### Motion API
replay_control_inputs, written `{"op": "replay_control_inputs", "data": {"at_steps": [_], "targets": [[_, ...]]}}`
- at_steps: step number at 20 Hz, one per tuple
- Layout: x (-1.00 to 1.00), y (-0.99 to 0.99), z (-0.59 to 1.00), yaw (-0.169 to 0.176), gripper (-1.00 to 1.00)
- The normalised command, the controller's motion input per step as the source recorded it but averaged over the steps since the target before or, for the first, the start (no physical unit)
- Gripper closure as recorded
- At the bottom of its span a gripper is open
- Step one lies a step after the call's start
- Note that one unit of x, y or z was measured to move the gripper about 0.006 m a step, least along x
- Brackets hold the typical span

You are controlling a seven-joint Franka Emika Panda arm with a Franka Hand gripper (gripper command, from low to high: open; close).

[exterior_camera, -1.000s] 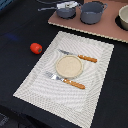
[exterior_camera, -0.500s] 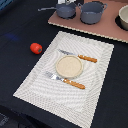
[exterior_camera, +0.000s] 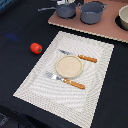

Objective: Place the pan onto the stove and place the fish and sausage into the pan.

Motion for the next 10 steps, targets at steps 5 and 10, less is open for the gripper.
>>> {"op": "replay_control_inputs", "data": {"at_steps": [5,10], "targets": [[0.00,0.37,-0.14,0.017,1.00],[0.00,0.38,-0.10,0.004,-1.00]]}}
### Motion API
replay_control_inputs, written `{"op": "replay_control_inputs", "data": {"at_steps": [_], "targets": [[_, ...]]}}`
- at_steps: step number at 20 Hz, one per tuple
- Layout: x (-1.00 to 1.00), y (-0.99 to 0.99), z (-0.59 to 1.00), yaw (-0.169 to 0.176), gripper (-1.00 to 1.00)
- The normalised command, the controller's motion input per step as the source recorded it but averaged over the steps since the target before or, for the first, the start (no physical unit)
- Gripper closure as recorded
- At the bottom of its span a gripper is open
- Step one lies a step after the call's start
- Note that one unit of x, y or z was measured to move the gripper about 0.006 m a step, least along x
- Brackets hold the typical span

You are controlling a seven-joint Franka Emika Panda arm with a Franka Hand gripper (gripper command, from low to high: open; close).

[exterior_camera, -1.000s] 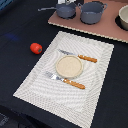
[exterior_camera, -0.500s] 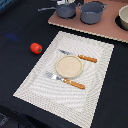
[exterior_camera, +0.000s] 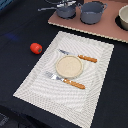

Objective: Place the pan onto the stove and place the fish and sausage into the pan.

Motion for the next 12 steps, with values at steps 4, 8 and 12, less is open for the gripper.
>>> {"op": "replay_control_inputs", "data": {"at_steps": [4,8,12], "targets": [[0.00,0.30,-0.01,0.000,-1.00],[0.01,0.23,0.13,-0.001,-1.00],[0.02,-0.16,0.89,-0.082,-1.00]]}}
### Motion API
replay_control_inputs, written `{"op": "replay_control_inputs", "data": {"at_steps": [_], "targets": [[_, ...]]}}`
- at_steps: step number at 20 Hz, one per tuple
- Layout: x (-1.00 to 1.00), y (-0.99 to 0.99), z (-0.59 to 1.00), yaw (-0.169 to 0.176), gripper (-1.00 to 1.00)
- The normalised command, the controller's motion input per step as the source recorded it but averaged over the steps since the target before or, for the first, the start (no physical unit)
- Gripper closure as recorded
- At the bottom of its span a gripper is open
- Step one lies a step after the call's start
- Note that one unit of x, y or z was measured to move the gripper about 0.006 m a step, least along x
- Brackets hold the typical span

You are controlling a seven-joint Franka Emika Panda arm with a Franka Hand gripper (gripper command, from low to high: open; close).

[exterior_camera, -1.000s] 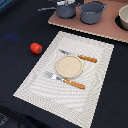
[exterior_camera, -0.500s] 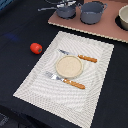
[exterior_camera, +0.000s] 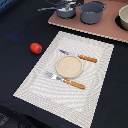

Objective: Place the pan onto the stove and place the fish and sausage into the pan.

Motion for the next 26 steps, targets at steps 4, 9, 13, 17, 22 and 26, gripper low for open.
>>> {"op": "replay_control_inputs", "data": {"at_steps": [4,9,13,17,22,26], "targets": [[0.01,-0.62,0.69,-0.139,-1.00],[0.00,-0.65,0.52,-0.125,-1.00],[0.00,-0.81,0.21,-0.062,-1.00],[0.00,-0.84,0.15,-0.047,-1.00],[0.00,-0.82,0.06,-0.048,-1.00],[-0.01,-0.79,-0.02,-0.052,-1.00]]}}
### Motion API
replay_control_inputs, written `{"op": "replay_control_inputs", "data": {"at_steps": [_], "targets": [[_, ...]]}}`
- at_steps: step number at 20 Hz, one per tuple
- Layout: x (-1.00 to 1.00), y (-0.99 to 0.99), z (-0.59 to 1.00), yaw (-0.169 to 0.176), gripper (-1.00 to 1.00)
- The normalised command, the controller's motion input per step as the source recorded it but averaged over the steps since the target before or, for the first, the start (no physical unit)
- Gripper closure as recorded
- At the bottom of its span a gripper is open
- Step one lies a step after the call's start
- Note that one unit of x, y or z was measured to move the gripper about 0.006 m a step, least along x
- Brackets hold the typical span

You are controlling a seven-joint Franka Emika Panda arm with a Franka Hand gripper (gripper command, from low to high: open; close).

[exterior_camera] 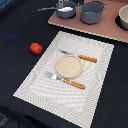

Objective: Place the pan onto the stove and place the fish and sausage into the pan.

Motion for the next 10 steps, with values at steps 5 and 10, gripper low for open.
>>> {"op": "replay_control_inputs", "data": {"at_steps": [5,10], "targets": [[-0.01,-0.80,-0.10,-0.054,-1.00],[-0.07,-0.74,-0.19,-0.072,-1.00]]}}
